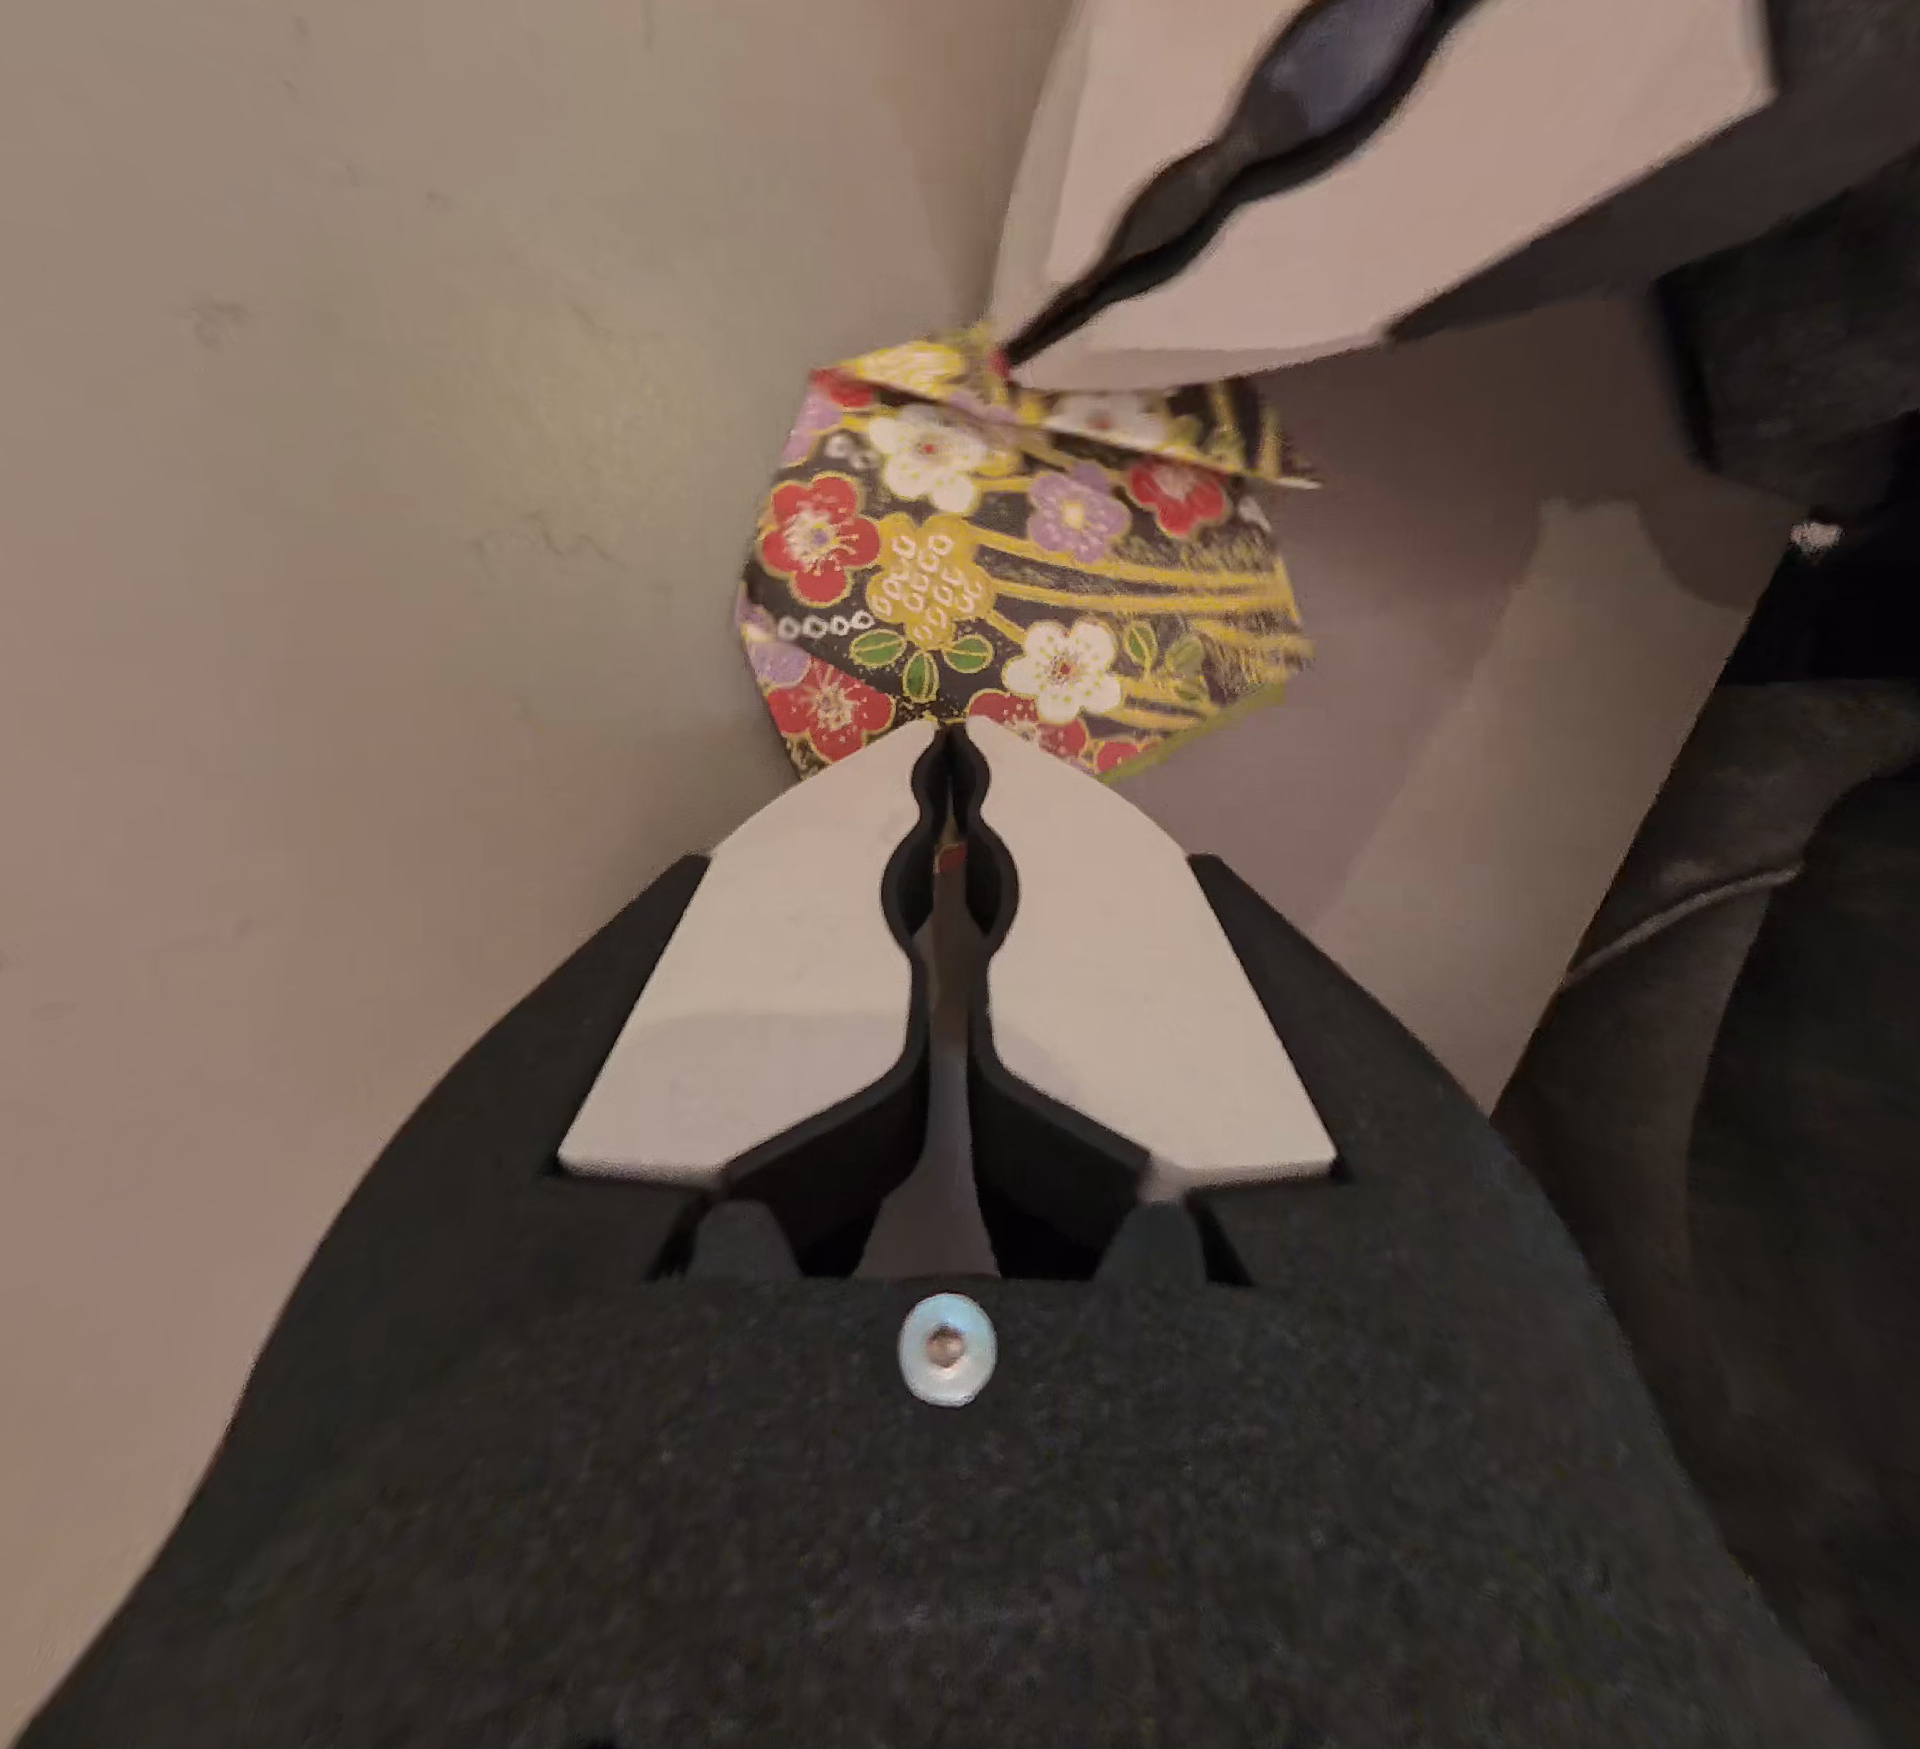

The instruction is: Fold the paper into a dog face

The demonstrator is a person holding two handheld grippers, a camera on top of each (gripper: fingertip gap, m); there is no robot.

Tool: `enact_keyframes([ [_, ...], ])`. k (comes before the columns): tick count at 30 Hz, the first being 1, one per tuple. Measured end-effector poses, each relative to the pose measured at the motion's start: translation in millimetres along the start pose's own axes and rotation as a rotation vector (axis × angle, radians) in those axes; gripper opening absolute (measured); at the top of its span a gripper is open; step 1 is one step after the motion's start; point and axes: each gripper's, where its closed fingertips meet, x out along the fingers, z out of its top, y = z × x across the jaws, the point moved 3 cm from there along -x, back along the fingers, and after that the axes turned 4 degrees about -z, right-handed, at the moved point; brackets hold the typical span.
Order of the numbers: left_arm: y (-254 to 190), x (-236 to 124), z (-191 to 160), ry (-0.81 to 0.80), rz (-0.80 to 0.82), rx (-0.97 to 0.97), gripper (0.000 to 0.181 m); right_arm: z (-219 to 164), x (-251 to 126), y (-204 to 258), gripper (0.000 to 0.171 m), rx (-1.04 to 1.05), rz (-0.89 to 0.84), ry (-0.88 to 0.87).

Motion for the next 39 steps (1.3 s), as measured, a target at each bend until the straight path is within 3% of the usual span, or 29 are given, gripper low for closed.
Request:
enact_keyframes([
  [4,0,0,0,-0.053,0.073,-0.119,0.0,11,-26,34,0.002,0.072,0.09,-0.142],
  [7,-1,-1,-2,-0.1,0.12,-0.222,0.0,7,-33,56,0.021,0.147,0.104,-0.165],
  [10,-6,-1,-6,-0.16,0.134,-0.336,0.0,-7,-40,57,0.02,0.296,0.029,-0.134],
  [13,-17,1,-9,-0.172,0.111,-0.356,0.0,-4,-43,75,0.021,0.409,0.127,-0.183],
  [17,-29,-1,4,-0.151,0.082,-0.211,0.0,-1,-26,88,0.021,0.32,0.128,-0.165],
  [19,-30,-8,21,-0.171,0.099,-0.044,0.0,-7,-18,87,0.021,0.302,0.129,-0.125],
  [23,-31,-2,41,-0.054,0.079,0.332,0.0,-17,-19,80,0.019,0.272,0.12,-0.085],
  [26,-38,12,47,0.044,-0.037,0.515,0.003,-27,-25,73,0.018,0.251,0.144,-0.056],
  [32,-30,49,56,0.191,-0.141,0.632,0.012,-44,-36,56,0.016,0.232,0.286,0.0],
  [36,-27,53,59,0.182,-0.124,0.616,0.01,-52,-42,35,0.02,0.323,0.264,0.022],
  [39,-20,46,54,0.143,-0.072,0.546,0.012,-44,-53,44,0.018,0.314,0.258,-0.039],
])
